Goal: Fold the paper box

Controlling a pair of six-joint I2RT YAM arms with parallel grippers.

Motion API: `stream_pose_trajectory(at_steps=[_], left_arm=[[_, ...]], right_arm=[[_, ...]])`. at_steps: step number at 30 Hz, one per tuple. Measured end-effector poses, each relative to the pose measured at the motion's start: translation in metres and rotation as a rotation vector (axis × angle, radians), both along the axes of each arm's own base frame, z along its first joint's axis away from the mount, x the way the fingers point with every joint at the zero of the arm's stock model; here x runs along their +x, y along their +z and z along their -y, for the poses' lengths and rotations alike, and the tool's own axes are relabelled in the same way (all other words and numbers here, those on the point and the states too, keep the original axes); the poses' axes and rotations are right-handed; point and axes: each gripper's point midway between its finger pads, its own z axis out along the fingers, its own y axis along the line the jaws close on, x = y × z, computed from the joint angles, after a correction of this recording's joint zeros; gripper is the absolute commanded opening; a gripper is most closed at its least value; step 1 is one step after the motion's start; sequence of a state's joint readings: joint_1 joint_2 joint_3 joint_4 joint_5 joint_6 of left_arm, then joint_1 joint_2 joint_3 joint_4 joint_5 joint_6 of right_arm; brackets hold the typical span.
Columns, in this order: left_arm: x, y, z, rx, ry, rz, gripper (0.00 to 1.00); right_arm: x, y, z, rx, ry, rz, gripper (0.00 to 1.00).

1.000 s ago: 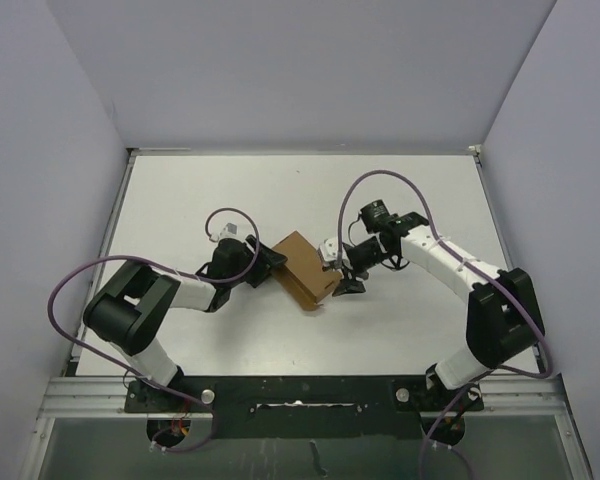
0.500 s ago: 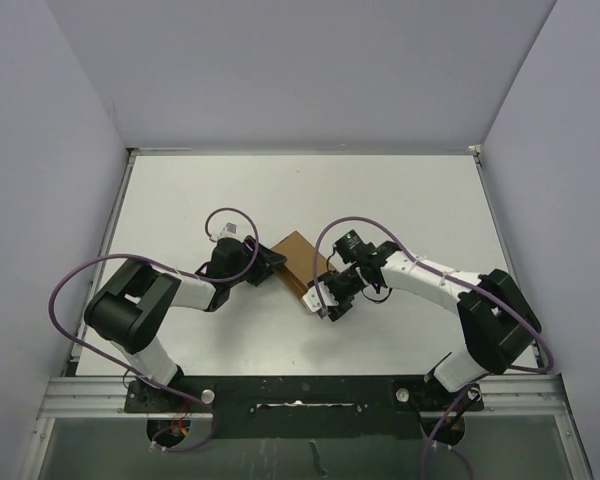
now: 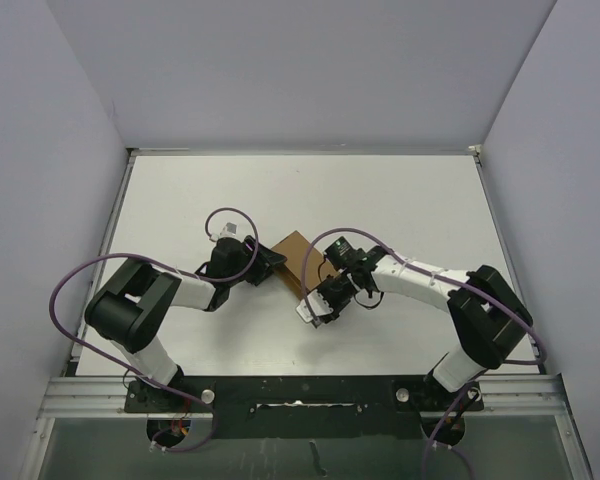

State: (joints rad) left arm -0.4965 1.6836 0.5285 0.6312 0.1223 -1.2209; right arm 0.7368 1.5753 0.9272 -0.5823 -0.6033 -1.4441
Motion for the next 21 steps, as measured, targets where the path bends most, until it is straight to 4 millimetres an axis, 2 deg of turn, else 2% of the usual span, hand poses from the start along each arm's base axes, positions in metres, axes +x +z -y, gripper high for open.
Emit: stream_pose_trajectory(at_steps=[3, 11, 21], left_arm=[[0.000, 0.000, 0.000, -0.002, -0.003, -0.002, 0.46], [0.000, 0.000, 0.002, -0.011, -0.013, -0.008, 0.43], [0.003, 0.001, 0.004, -0.012, -0.022, -0.009, 0.43]], right_arm=[[0.000, -0.006, 0.001, -0.026, 0.004, 0.007, 0.18], [-0.001, -0.012, -0.001, -0.062, 0.012, 0.035, 0.06], [0.004, -0.005, -0.013, -0.098, -0.019, 0.037, 0.05]])
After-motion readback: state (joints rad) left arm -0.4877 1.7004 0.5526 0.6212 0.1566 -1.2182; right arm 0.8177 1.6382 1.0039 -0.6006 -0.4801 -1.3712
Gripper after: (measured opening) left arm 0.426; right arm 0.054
